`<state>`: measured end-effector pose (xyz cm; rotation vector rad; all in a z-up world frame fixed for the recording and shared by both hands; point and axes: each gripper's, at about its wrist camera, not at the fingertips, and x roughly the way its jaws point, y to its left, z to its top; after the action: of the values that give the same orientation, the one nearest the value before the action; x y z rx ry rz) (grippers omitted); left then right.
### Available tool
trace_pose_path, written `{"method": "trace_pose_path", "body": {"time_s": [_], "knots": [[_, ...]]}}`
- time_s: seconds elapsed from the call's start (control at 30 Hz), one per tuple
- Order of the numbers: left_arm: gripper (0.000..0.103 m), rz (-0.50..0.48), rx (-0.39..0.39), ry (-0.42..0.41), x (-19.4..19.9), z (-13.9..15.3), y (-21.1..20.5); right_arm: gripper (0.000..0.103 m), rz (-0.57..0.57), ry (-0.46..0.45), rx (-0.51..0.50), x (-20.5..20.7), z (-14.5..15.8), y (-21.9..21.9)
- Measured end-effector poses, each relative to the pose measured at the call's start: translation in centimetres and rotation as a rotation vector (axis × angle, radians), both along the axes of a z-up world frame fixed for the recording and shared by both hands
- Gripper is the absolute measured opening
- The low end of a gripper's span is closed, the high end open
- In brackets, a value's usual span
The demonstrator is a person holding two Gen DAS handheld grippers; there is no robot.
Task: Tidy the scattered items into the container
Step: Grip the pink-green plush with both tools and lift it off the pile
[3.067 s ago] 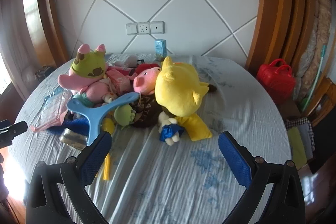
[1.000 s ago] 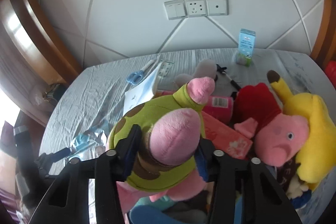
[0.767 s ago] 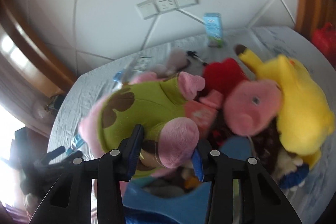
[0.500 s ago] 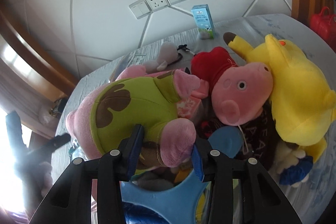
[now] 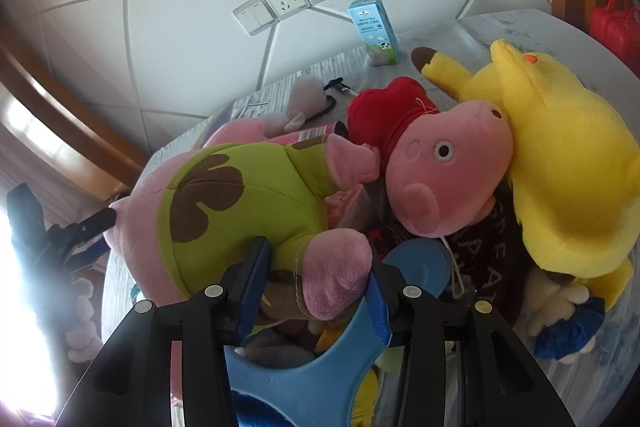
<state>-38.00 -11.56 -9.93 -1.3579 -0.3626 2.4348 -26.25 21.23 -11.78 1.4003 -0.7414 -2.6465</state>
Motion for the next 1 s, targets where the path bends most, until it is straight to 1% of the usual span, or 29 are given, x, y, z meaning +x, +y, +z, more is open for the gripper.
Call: {"method": "trace_pose_path", "body": {"time_s": [0.07, 0.13, 0.2, 0.27, 0.3, 0.33, 0.37, 0.4, 0.47, 0.53, 0.57, 0.63, 0.67, 0.77, 0.8, 0.83, 0.87, 0.9, 0.97, 1.0], "knots": [[0.103, -0.003, -0.034, -0.027, -0.5, -0.7, 1.4, 0.044, 0.000, 0.000, -0.006, 0.0, -0.2, 0.0], [0.103, 0.007, -0.058, -0.035, -0.6, -1.7, 2.5, 0.045, 0.000, -0.001, -0.012, 0.0, -0.3, 0.1], [0.103, 0.022, -0.044, -0.012, -0.3, -1.9, 2.4, 0.047, -0.002, 0.001, -0.006, 0.1, -0.3, 0.1], [0.102, 0.026, -0.024, -0.001, 0.0, -2.0, 2.1, 0.057, -0.009, 0.000, 0.003, 0.0, -0.4, 0.3], [0.091, 0.021, -0.009, -0.006, 0.1, -2.1, 2.0, 0.067, -0.013, 0.000, -0.002, 0.1, -0.5, 0.4], [0.084, 0.017, 0.007, -0.012, 0.3, -2.2, 1.9, 0.073, -0.018, 0.000, -0.008, 0.2, -0.6, 0.5], [0.081, 0.017, -0.013, -0.009, 0.5, -2.3, 2.0, 0.075, -0.019, 0.009, -0.044, 0.2, -0.8, 0.7], [0.079, 0.013, -0.032, 0.005, 0.8, -2.3, 2.1, 0.075, -0.020, 0.015, -0.083, 0.2, -1.1, 0.9], [0.079, 0.021, -0.034, 0.011, 1.1, -2.7, 2.0, 0.080, -0.023, 0.027, -0.106, 0.1, -1.2, 0.8], [0.079, 0.036, -0.007, 0.003, 1.0, -3.2, 1.5, 0.091, -0.030, 0.028, -0.100, -0.2, -1.2, 0.7], [0.079, 0.043, 0.008, -0.004, 0.9, -3.4, 1.2, 0.094, -0.034, 0.028, -0.111, -0.4, -1.3, 0.8], [0.079, 0.051, 0.031, -0.021, 0.6, -3.9, 0.8, 0.102, -0.047, 0.031, -0.134, -0.6, -1.4, 0.9], [0.079, 0.048, 0.036, -0.024, 0.6, -4.0, 0.7, 0.103, -0.053, 0.033, -0.141, -0.7, -1.4, 0.9], [0.078, 0.014, 0.027, -0.001, 1.0, -3.6, 1.0, 0.103, -0.008, 0.060, -0.197, -0.7, -0.8, 0.0], [0.074, 0.003, -0.001, 0.020, 1.3, -3.3, 1.5, 0.098, 0.007, 0.068, -0.214, -0.7, -0.6, -0.3], [0.072, -0.007, -0.031, 0.040, 1.7, -2.9, 2.0, 0.085, 0.027, 0.051, -0.187, -1.0, -0.7, -1.1], [0.066, -0.018, -0.062, 0.061, 2.0, -2.6, 2.5, 0.085, 0.047, 0.034, -0.159, -1.3, -0.7, -2.0], [0.062, -0.029, -0.092, 0.082, 2.4, -2.2, 3.0, 0.085, 0.045, 0.029, -0.155, -1.5, -0.9, -2.4], [0.055, -0.036, -0.098, 0.092, 3.1, -1.7, 2.9, 0.081, 0.044, 0.025, -0.183, -1.6, -1.2, -2.3], [0.052, -0.039, -0.100, 0.096, 3.4, -1.5, 2.8, 0.079, 0.053, 0.027, -0.178, -1.3, -0.8, -2.3]]}}
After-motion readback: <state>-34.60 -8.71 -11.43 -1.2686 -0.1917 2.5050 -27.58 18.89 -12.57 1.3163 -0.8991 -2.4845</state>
